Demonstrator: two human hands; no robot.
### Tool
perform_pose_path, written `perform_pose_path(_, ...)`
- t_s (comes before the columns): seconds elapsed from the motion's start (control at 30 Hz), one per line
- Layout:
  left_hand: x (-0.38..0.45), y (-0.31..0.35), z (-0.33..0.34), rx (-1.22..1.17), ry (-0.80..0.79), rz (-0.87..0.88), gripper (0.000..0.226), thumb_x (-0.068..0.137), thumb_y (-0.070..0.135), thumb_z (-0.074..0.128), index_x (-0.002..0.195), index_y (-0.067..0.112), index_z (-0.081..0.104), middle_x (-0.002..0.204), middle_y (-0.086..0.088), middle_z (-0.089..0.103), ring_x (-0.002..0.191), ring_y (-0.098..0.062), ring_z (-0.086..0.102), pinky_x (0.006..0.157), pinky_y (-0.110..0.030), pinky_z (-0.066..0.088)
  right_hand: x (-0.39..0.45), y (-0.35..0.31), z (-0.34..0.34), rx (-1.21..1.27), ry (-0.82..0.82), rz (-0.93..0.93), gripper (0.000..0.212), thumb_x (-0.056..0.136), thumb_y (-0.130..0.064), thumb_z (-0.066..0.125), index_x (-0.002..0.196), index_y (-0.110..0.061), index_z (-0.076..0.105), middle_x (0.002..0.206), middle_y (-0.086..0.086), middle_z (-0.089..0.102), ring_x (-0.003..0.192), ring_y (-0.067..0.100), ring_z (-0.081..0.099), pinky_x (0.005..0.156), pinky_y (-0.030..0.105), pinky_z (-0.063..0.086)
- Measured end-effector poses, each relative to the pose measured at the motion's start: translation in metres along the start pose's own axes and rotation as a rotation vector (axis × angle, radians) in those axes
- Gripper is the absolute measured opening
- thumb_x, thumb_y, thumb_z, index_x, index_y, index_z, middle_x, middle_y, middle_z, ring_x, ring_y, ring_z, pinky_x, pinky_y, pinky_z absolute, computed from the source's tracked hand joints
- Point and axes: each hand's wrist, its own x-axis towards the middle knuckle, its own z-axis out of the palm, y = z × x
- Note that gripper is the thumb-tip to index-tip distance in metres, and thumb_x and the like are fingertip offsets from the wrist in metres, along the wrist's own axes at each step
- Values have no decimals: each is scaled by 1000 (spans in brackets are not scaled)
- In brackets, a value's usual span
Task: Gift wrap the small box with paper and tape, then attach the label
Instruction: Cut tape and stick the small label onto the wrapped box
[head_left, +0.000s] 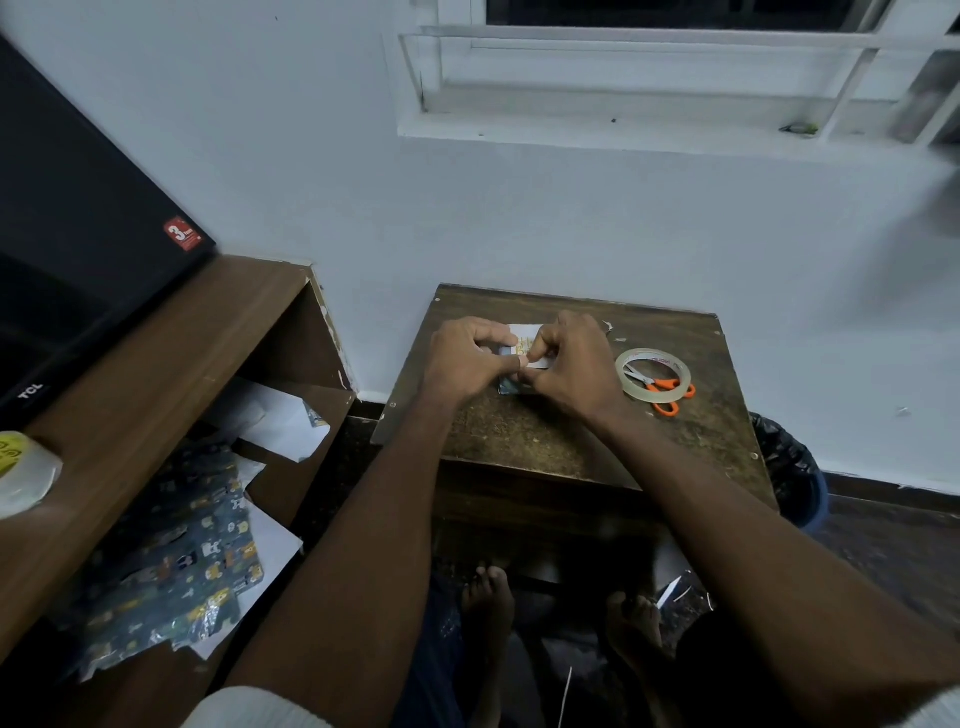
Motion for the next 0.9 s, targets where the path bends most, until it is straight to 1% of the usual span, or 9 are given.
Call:
perform_pose_path(0.07,0,1,1,0,-12,-13,28,80,11,91,107,14,83,102,7,71,64,0,51,55,-2,41,0,0,-1,-5,-2,0,31,67,-35,93,70,-28,64,84,-6,52,93,18,48,74,34,38)
perform_pose_path(0.17,1,3,5,28,48,-25,21,88,8,82,107,16,83,107,3,76,67,0,54,54,-2,41,1,0,-2,-12,-11,14,30,67,-35,94,75,-23,68,88,-5,55,95,16,48,77,35,41)
perform_pose_path(0.3,5,0,10,120,138,-6,19,91,10,77,104,23,83,103,3,79,64,5,58,57,-5,44,5,-1,-11,-16,-103,-14,28,68,-31,94,79,-23,70,87,-5,55,91,16,48,73,32,36)
perform_pose_path(0.37,5,-1,14,197,174,73,19,91,13,77,102,27,82,104,6,75,75,3,61,73,-19,55,8,0,-21,33,-175,-14,23,70,-26,93,85,-18,78,86,-5,63,84,15,56,71,29,37)
perform_pose_path(0.43,4,3,23,282,200,171,18,93,17,75,102,31,79,108,9,70,96,-9,62,85,-35,56,8,3,-34,183,-202,65,13,80,-15,85,93,-15,82,89,-4,75,82,15,68,71,32,51)
perform_pose_path(0.53,-2,15,46,360,208,345,17,93,17,71,106,27,78,107,5,66,104,-19,59,89,-43,52,5,11,-51,324,-84,177,18,88,0,70,92,-12,82,86,0,79,83,20,75,75,37,61)
perform_pose_path(0.67,-3,28,78,437,224,513,32,88,15,70,118,23,76,111,3,68,105,-23,60,90,-40,45,6,40,-72,66,-7,289,20,78,1,61,80,-11,76,83,3,76,85,24,71,72,35,55)
perform_pose_path(0.77,4,34,86,443,168,581,33,89,8,69,118,23,77,112,6,69,106,-18,60,91,-29,36,4,65,-84,-263,-192,316,19,79,-10,67,83,-25,77,93,0,75,95,24,68,70,29,45)
perform_pose_path(0.9,12,33,89,437,86,586,32,92,6,69,116,24,78,116,8,69,111,-16,60,97,-29,36,-3,81,-84,-349,-343,312,19,74,-18,75,87,-32,76,105,3,70,112,27,61,84,35,53)
